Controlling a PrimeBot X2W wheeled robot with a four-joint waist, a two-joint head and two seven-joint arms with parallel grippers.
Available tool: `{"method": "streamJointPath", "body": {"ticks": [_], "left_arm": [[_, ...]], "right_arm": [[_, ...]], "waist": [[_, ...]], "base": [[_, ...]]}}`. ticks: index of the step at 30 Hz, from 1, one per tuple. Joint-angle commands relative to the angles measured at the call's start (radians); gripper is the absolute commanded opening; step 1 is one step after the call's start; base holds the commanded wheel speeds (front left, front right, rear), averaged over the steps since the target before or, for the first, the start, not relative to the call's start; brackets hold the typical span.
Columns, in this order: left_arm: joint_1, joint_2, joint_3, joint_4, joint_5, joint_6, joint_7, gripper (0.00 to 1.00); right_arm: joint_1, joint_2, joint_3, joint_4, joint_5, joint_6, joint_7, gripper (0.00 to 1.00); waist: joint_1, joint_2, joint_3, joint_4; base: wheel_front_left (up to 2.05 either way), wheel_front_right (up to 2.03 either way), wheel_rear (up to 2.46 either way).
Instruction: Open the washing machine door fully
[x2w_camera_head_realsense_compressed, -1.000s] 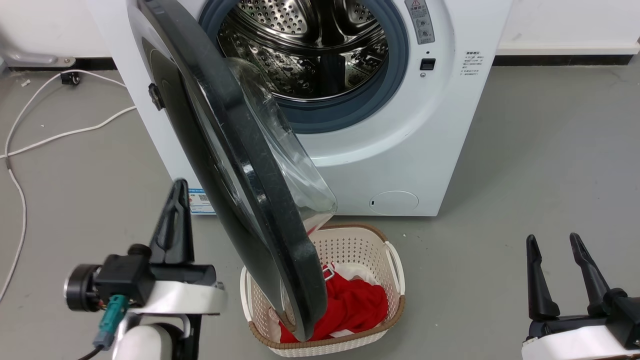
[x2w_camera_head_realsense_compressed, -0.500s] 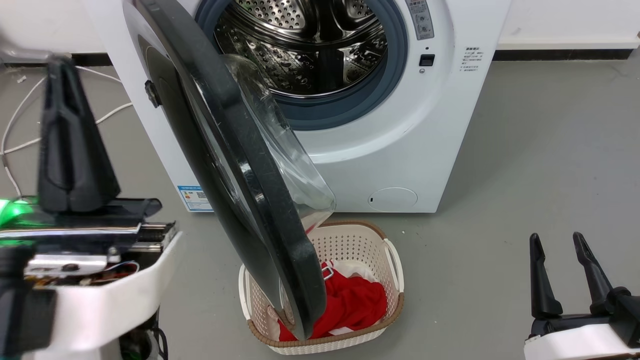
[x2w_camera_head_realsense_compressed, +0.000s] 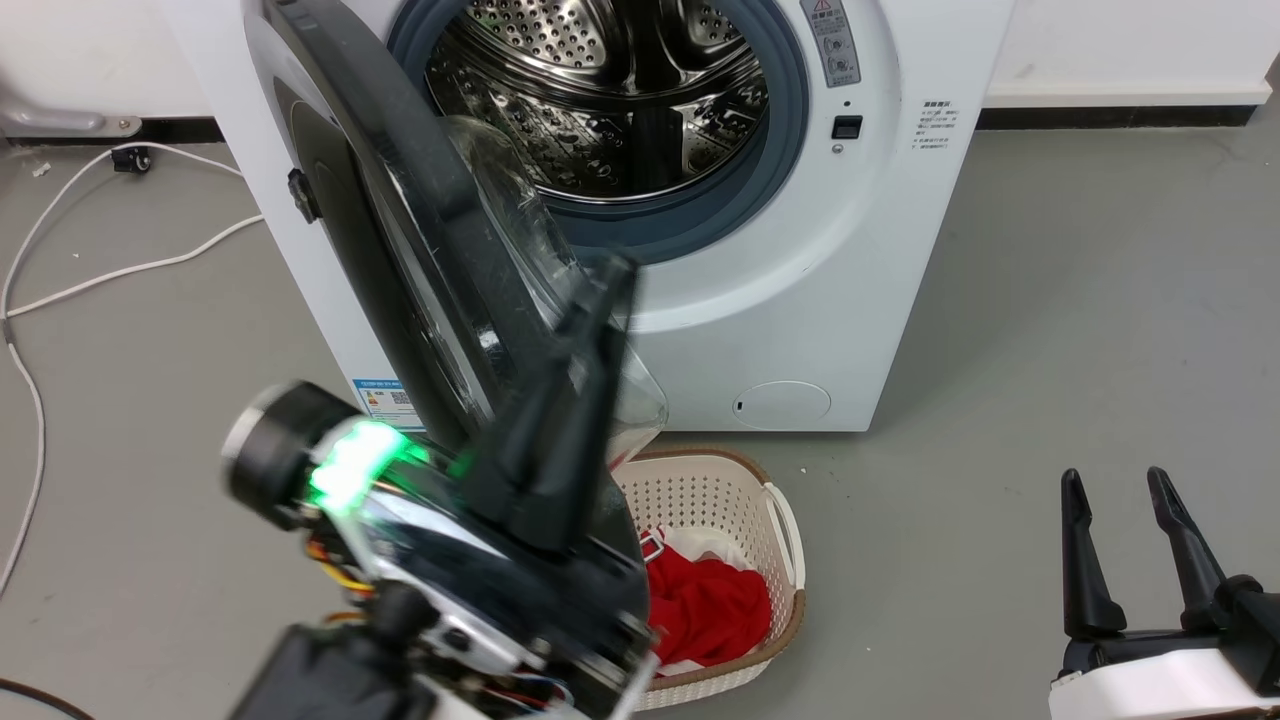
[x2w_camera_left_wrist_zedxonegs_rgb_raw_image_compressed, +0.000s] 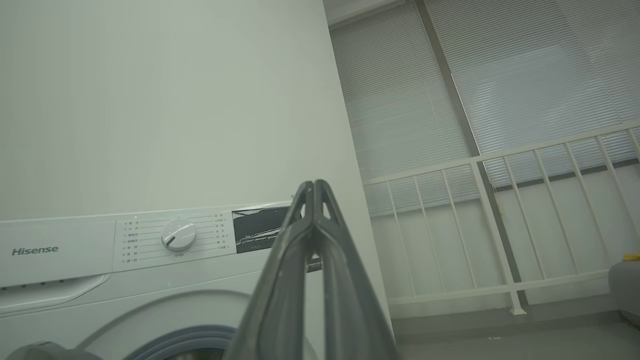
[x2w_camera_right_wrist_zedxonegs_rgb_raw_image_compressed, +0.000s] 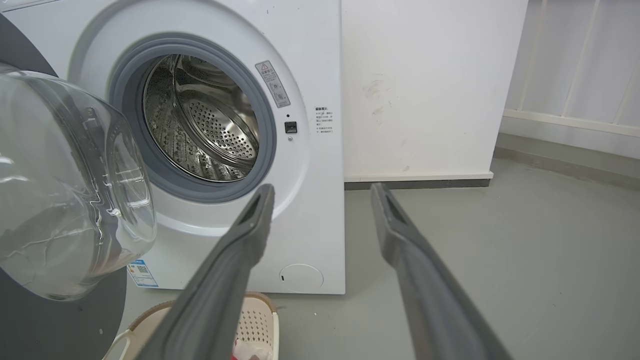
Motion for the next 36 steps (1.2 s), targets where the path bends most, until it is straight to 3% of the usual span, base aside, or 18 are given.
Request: {"method": "streamJointPath", "body": {"ticks": [1, 6, 16, 36], "left_arm": [[0.028, 0.015, -0.044, 0.018, -0.020, -0.007, 0.026, 0.00], [0.111, 0.043, -0.152, 0.078, -0.066, -0.011, 0.111, 0.00], [0.295, 0.092, -0.194, 0.200, -0.107, 0.022, 0.230, 0.00], [0.161, 0.065, -0.164, 0.487, -0.089, 0.051, 0.129, 0.00]], "right_arm": [[0.000, 0.003, -0.002, 0.002, 0.006, -0.001, -0.001, 1.00], [0.006, 0.003, 0.003, 0.006, 0.008, -0.001, 0.002, 1.00], [0.011, 0.003, 0.006, 0.013, 0.016, -0.001, 0.002, 1.00], [-0.013, 0.003, 0.026, 0.031, 0.024, -0.001, 0.006, 1.00]], "waist": [[0.0000, 0.0000, -0.002, 0.001], [0.0000, 0.0000, -0.010, 0.001], [0.0000, 0.0000, -0.011, 0.008], [0.0000, 0.0000, 0.018, -0.009]], "base": [[0.00, 0.00, 0.00], [0.00, 0.00, 0.00], [0.00, 0.00, 0.00], [0.00, 0.00, 0.00]]}}
